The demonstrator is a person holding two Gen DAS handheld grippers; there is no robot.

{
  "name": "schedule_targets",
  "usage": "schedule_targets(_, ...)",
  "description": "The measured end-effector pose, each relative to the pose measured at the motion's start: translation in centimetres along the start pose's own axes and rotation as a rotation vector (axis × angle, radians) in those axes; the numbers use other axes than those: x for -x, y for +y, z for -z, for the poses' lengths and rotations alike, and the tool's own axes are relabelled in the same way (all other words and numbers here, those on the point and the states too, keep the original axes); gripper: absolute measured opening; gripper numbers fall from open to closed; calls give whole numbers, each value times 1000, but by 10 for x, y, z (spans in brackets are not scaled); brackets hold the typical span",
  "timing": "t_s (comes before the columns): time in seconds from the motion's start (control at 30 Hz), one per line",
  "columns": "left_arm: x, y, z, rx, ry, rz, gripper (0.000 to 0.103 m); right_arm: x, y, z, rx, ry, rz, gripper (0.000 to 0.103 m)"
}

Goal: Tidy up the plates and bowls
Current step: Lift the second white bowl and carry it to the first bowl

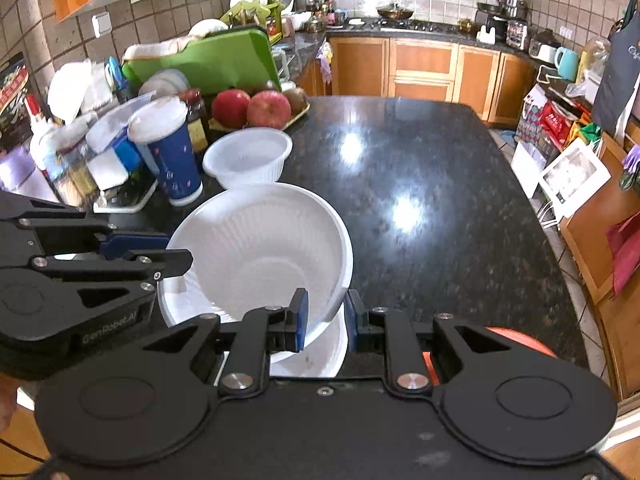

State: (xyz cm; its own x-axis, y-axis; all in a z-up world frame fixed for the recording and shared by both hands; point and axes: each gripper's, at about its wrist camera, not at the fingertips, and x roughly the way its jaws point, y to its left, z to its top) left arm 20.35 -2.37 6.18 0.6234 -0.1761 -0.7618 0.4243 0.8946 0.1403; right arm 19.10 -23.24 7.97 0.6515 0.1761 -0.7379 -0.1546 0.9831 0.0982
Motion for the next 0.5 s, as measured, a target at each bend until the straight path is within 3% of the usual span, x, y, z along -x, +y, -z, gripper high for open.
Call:
schedule_targets(0.23, -10, -3, 18, 35, 42, 4, 20, -4, -2, 19, 19, 20, -31, 21)
schedule_targets(0.5, -10, -13, 32, 23, 24, -16, 21, -13, -8, 28, 35, 42, -50, 21)
